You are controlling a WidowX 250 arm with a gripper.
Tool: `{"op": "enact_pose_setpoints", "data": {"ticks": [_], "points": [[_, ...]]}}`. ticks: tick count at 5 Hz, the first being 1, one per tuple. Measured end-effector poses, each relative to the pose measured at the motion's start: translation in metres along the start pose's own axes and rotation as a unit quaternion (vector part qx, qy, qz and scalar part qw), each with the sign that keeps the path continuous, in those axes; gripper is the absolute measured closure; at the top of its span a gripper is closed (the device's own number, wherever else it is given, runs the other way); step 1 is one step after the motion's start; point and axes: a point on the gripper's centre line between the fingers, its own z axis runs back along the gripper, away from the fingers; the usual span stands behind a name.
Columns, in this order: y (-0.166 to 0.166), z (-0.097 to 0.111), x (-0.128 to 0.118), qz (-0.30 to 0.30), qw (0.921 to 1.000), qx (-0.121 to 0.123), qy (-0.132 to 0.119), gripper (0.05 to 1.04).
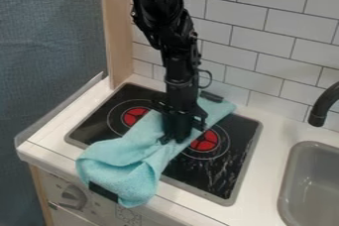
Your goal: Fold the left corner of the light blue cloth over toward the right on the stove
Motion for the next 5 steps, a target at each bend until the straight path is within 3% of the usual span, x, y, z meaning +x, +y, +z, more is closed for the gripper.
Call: {"op": "enact_pose_setpoints", "data": {"ticks": [2,4,5], "points": [[-0.003,0.014,-0.003,-0.003,1.0,-0.005,0.001,0.105],[-0.004,0.046,-0.002,0.007,0.9999,0.001,-0.007,0.081],[-0.008,0.077,0.0,0.007,0.9995,-0.008,-0.029,0.085]]}}
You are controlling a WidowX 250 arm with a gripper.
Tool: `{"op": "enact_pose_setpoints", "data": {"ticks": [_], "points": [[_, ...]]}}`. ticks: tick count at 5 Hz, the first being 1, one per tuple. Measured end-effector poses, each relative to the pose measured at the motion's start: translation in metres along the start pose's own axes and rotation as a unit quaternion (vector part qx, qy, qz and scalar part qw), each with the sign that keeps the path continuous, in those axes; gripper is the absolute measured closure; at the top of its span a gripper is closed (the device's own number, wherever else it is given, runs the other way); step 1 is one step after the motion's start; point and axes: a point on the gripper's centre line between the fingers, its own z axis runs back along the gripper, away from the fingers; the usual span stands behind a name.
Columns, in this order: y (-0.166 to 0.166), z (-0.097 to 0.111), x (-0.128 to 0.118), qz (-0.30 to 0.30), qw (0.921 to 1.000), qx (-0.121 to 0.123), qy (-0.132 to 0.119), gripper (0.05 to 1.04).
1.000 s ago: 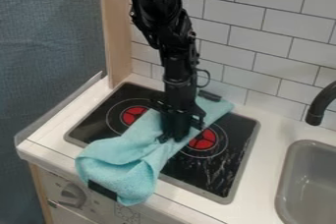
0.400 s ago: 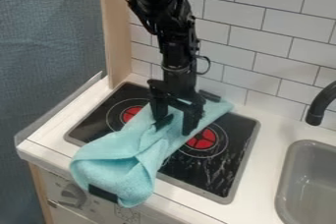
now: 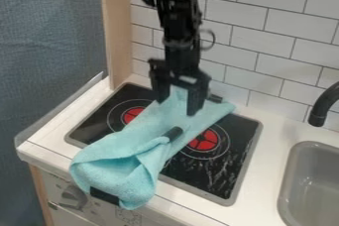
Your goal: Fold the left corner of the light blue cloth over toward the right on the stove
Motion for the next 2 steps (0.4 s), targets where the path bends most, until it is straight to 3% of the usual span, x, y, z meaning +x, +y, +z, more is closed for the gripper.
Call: {"op": "enact_pose_setpoints", "data": {"ticks": [2], "points": [[-0.0051,0.031,-0.0004,-0.018,0.9993,-0.034,-0.004,0.085]]}}
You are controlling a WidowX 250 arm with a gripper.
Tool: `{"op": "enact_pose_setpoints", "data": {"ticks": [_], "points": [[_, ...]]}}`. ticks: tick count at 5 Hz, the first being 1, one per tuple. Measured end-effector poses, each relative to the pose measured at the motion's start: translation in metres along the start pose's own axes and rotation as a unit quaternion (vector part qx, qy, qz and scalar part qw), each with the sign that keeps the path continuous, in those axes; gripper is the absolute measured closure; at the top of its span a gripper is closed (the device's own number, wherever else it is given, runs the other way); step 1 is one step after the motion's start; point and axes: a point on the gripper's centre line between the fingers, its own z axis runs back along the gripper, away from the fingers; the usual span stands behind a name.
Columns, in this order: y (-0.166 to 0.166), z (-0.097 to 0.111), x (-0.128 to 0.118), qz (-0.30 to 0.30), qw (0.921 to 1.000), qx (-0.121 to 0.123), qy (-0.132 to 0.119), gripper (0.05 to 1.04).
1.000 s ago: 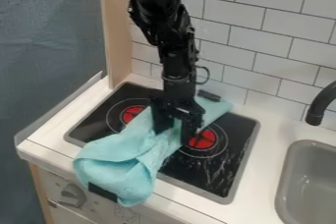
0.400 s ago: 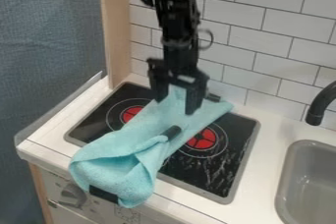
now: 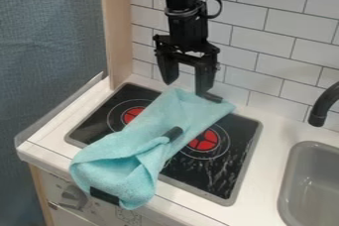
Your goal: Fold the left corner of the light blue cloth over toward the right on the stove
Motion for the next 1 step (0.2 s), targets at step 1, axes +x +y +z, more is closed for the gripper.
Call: {"op": "enact_pose_setpoints", "data": {"ticks": [1], "points": [[0.0,0.0,0.0,-0.002,1.0,0.0,0.0,0.085]]}}
